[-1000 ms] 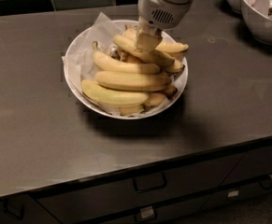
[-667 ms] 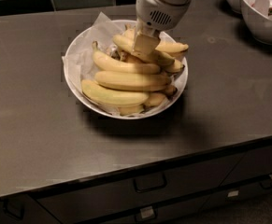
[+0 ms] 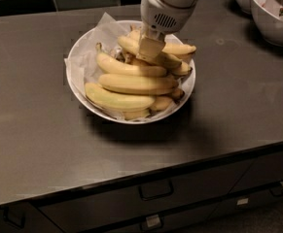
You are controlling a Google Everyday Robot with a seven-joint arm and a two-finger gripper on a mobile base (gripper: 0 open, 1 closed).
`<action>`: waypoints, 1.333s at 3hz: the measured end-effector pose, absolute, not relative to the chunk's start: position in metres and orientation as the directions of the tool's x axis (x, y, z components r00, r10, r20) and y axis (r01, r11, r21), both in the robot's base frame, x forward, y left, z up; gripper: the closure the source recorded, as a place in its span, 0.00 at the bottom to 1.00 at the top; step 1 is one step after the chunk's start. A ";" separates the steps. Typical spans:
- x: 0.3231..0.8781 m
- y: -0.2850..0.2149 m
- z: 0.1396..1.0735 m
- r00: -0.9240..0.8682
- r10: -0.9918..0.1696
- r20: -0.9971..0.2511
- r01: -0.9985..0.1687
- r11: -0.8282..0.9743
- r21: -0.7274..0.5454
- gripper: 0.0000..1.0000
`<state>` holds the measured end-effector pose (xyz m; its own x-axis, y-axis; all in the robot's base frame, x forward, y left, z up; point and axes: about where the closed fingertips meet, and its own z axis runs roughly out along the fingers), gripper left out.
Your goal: Pick banana from white bowl
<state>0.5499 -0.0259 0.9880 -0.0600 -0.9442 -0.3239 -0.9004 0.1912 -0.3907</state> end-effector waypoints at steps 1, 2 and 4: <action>0.552 -0.027 0.985 -0.071 -0.943 -0.324 -0.900 0.201 -0.388 0.61; 0.555 -0.030 0.981 -0.090 -0.942 -0.323 -0.897 0.218 -0.385 0.60; 0.563 -0.038 0.970 -0.133 -0.937 -0.323 -0.893 0.255 -0.370 0.58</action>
Offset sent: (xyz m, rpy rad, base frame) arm 0.0127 -0.0078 -0.0167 -0.0008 0.0189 -0.0539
